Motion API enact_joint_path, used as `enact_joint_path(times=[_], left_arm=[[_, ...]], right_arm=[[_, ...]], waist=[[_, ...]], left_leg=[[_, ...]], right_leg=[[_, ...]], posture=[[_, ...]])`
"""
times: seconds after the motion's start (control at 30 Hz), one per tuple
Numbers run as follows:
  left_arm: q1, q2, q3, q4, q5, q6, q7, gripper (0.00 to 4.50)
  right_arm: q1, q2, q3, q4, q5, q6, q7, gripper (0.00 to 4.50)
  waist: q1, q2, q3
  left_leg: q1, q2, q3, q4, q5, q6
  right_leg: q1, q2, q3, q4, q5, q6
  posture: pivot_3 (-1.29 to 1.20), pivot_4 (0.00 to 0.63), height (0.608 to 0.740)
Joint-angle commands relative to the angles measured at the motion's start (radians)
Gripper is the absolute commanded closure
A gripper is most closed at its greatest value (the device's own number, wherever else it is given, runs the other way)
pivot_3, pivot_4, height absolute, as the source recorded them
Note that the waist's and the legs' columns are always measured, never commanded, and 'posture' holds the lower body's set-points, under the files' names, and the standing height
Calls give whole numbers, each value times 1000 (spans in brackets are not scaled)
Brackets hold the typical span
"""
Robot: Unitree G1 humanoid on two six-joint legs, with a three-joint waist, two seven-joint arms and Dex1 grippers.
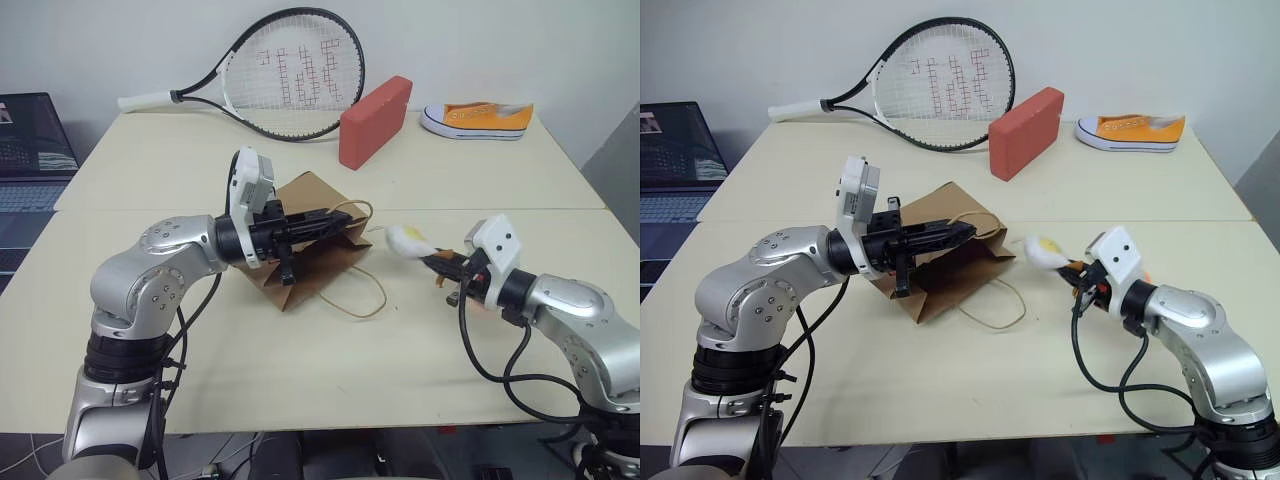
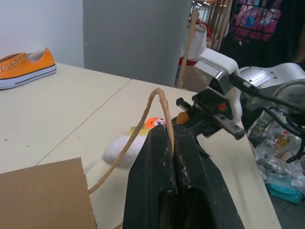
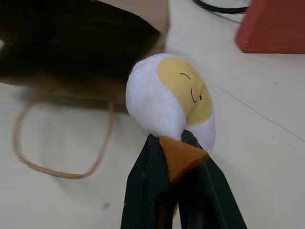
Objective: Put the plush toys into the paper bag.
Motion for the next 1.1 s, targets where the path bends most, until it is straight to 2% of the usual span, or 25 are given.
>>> enact_joint_path(times=[0.03,0.47,0.77,1.1], left_arm=[[-28,-2,12,-19,-9,-16,-8,4500],[-31,-23,-6,-34,-11,-8,-10,4500],[-24,-18,-11,-45,-18,-1,-30,4500],[-19,-19,-14,-55,-22,7,-40,4500]], right_arm=[[-35,36,40,-28,45,61,-32,4479],[-138,260,195,118,3,82,-181,4479],[-198,443,161,223,15,119,-294,4479],[-271,564,114,357,2,107,-377,4479]], waist=[[0,0,0],[-2,0,0],[-3,0,0],[-3,0,0]], left_leg=[[0,0,0,0,0,0],[0,0,0,0,0,0],[-1,0,0,-1,0,0],[-1,0,0,-1,0,0]], right_leg=[[0,0,0,0,0,0],[-1,0,0,0,0,0],[-1,0,0,0,2,3],[-1,0,0,0,2,3]], posture=[[0,150,740],[0,150,740],[0,150,740],[0,150,740]])
